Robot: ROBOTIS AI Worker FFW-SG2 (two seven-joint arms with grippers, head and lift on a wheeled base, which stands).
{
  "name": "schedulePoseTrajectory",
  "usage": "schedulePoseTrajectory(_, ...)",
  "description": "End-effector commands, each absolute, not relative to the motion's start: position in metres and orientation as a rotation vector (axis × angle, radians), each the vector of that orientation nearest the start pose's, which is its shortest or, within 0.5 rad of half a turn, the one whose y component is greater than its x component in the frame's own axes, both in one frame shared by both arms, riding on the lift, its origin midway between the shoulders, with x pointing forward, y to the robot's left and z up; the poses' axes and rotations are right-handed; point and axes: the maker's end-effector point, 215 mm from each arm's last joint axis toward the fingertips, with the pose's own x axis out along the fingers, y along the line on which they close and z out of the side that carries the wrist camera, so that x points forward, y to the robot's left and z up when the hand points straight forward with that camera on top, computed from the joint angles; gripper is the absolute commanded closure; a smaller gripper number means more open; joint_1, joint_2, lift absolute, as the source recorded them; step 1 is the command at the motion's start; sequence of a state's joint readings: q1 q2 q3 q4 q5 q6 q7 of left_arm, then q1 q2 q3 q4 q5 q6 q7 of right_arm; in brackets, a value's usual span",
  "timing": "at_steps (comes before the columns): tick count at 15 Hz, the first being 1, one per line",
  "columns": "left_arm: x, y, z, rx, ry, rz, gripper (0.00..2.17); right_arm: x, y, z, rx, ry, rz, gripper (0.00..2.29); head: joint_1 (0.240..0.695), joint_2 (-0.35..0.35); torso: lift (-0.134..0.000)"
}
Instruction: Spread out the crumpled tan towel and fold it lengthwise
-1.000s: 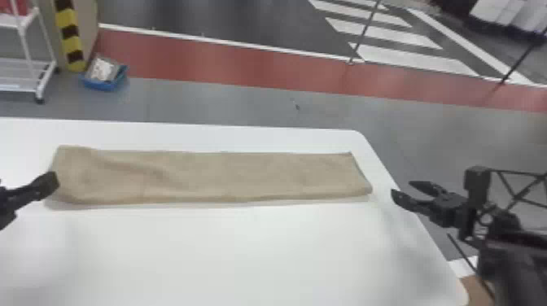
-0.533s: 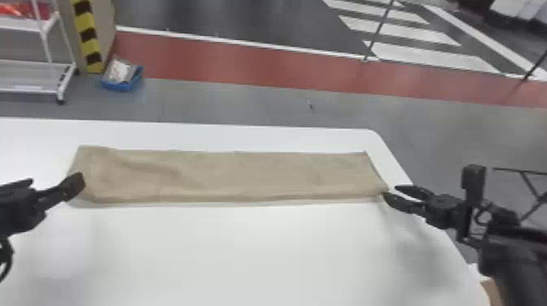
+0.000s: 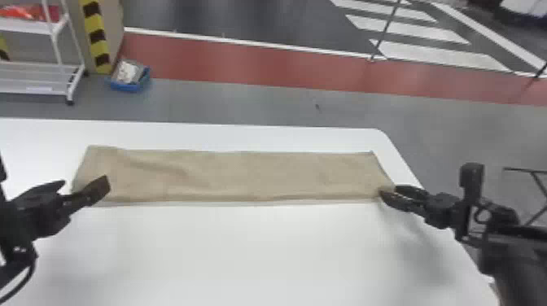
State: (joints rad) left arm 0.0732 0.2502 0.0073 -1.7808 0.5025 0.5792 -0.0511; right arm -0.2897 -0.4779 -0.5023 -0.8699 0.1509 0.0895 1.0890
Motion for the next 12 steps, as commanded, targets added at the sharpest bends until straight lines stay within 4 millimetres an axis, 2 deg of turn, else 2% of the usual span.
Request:
schedulePoseTrajectory(1, 0.546, 0.23, -0.424, -0.231, 0.449, -0.19, 0.2, 0.521, -0.522, -0.445, -0.037, 0.491, 0.415, 0.65, 0.695, -0.283, -0.124)
schedulePoseTrajectory(4, 0.548, 0.226, -0.435, -0.161, 0.466, -0.165, 0.2, 0.517, -0.525, -0.444, -0.036, 0.49, 0.416, 0.65, 0.695, -0.291, -0.124)
schedulePoseTrajectory(7, 0.551, 0.236, -0.441, -0.123, 0.469, -0.137, 0.22, 0.517, -0.523, -0.442, -0.034, 0.485, 0.426, 0.65, 0.695, -0.296, -0.124)
schedulePoseTrajectory(8, 0.552, 0.242, -0.44, -0.11, 0.463, -0.115, 0.26, 0.516, -0.525, -0.441, -0.036, 0.486, 0.43, 0.82, 0.695, -0.295, -0.124)
schedulePoseTrajectory(9, 0.553, 0.247, -0.439, -0.108, 0.458, -0.105, 0.34, 0.515, -0.526, -0.44, -0.037, 0.486, 0.431, 0.85, 0.695, -0.293, -0.124)
schedulePoseTrajectory(10, 0.553, 0.251, -0.439, -0.109, 0.458, -0.098, 0.58, 0.514, -0.528, -0.439, -0.041, 0.488, 0.431, 0.97, 0.695, -0.286, -0.124)
schedulePoseTrajectory(11, 0.553, 0.255, -0.438, -0.11, 0.456, -0.091, 0.91, 0.515, -0.529, -0.437, -0.045, 0.488, 0.433, 1.21, 0.695, -0.283, -0.124)
schedulePoseTrajectory(12, 0.55, 0.256, -0.442, -0.105, 0.467, -0.088, 1.1, 0.516, -0.529, -0.436, -0.047, 0.488, 0.435, 1.42, 0.695, -0.28, -0.124)
